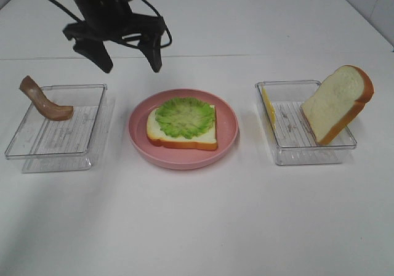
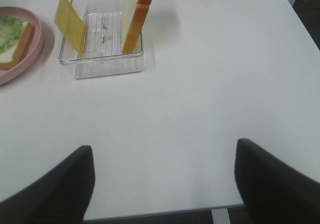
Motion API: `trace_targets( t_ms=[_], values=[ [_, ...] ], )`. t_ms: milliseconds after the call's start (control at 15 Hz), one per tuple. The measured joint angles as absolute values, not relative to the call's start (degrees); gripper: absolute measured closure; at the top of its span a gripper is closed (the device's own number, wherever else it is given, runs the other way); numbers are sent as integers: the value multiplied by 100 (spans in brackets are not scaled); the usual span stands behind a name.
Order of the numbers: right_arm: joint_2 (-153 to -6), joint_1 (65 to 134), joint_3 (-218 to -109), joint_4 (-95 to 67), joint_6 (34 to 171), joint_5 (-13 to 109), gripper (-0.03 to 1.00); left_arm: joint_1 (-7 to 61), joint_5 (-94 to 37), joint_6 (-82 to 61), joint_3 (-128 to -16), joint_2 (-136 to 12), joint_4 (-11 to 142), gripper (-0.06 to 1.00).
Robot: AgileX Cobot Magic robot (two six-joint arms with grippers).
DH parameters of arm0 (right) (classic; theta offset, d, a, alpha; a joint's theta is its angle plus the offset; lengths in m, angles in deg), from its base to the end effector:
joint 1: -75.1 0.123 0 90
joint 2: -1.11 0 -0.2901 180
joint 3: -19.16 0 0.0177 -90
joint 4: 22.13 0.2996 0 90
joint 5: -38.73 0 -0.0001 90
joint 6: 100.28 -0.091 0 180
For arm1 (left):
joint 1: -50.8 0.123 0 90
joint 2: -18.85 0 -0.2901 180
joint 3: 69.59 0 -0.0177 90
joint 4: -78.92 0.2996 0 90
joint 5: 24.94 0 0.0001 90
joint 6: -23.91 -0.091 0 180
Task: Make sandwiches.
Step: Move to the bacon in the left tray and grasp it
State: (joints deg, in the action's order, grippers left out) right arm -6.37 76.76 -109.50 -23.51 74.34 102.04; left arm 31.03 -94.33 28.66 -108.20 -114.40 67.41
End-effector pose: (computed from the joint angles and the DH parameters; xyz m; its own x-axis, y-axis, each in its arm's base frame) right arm 0.0366 -0.0009 0.2826 -0.5306 0.0676 -0.8449 0.0334 0.9977 0.0589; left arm 0.4873 -0.1932 0.2419 -0.9510 0.1812 -0.2507 0.2383 0.9458 -0.2204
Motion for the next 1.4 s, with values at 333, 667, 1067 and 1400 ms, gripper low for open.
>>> trace_targets(
  t_ms=[333, 667, 1067, 1400],
  values=[
    [-637, 7676, -10950, -2351, 7434, 10204, 21, 4255, -9438, 2729, -10178, -10569, 7273, 8],
    [-637, 7676, -10950, -2351, 7434, 10204, 21, 5114, -9444, 2001, -10024, -10838, 7331, 8],
    [-637, 7676, -10950, -2351, 7434, 10204, 21, 5120, -9444, 1760, -10024, -11657, 7325, 8],
    [-637, 7676, -10950, -2351, 7434, 10204, 21, 5120, -9330, 1737, -10161, -11955, 7325, 13]
  ],
)
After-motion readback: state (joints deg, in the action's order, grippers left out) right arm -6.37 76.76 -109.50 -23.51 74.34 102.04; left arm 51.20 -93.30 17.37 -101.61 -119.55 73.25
